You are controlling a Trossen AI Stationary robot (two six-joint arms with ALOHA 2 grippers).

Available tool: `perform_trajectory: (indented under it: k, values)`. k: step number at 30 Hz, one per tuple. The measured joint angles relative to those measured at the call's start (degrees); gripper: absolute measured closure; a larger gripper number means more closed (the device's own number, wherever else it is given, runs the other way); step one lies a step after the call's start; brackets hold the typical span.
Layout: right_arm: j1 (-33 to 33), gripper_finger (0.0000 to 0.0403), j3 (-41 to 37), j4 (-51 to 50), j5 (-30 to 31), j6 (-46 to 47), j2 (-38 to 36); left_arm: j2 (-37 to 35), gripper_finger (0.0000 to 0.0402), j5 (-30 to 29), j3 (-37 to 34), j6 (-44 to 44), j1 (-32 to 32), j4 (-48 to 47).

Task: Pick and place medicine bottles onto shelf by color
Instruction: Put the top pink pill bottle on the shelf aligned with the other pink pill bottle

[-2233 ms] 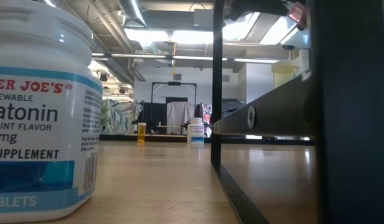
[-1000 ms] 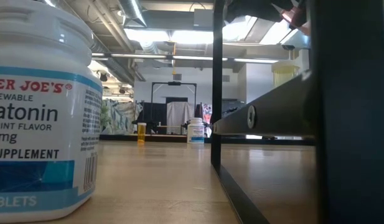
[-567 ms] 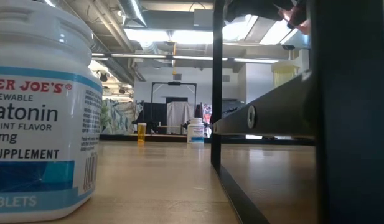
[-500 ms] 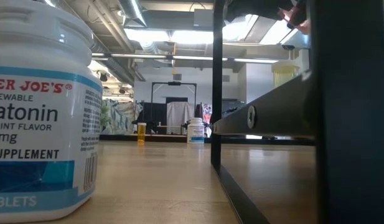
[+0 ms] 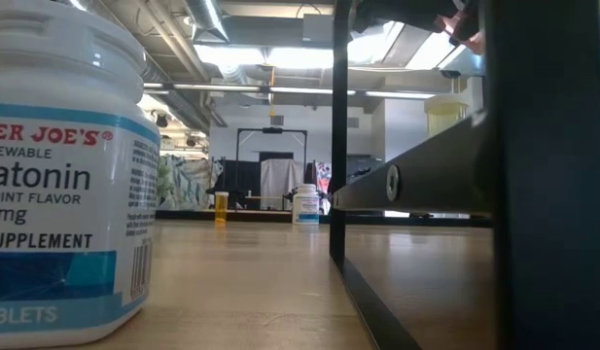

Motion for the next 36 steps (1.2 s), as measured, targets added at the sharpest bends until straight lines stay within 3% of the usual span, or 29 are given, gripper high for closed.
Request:
perform_trajectory:
  k: [4,14,25,29,36]
  values:
    - [-1.0,0.0290,0.0,0.4,-3.5,-2.2,0.0,0.0,0.0329,0.1,0.0,0.0,0.0,-0.3]
    - [-1.1,0.0202,0.1,0.8,-3.9,-9.3,0.0,0.0,0.0329,-0.2,0.0,0.1,0.1,-0.4]
    - [0.8,0.0193,2.8,-2.8,-1.6,-11.6,-5.1,-2.5,0.0329,-0.6,0.0,-0.3,0.9,-4.6]
    - [3.4,0.0193,2.8,-3.5,3.0,-12.4,-7.9,-4.1,0.0329,-0.3,0.0,-0.4,1.2,-6.3]
    - [8.9,0.0192,1.8,-2.6,16.5,-19.1,-10.6,-6.9,0.0329,2.2,0.0,-2.1,2.7,-7.0]
